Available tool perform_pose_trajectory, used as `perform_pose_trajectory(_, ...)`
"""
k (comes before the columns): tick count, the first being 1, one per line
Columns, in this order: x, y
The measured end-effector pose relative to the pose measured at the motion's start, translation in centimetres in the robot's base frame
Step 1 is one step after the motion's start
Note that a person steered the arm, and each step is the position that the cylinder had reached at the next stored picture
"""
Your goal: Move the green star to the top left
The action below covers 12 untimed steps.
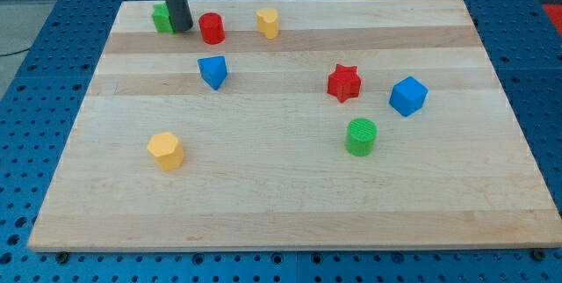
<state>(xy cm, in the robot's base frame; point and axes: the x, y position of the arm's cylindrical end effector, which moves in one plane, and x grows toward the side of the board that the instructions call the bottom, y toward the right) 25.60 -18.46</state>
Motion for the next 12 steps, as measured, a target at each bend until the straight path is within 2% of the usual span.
perform_pose_trajectory(1,1.3,-0.8)
perform_pose_trajectory(3,0.9,-4.2)
perform_pose_trajectory(5,1.2,1.1)
perform_pose_trajectory(9,-1.4,-3.2)
perform_pose_trajectory(12,-0.9,-2.4)
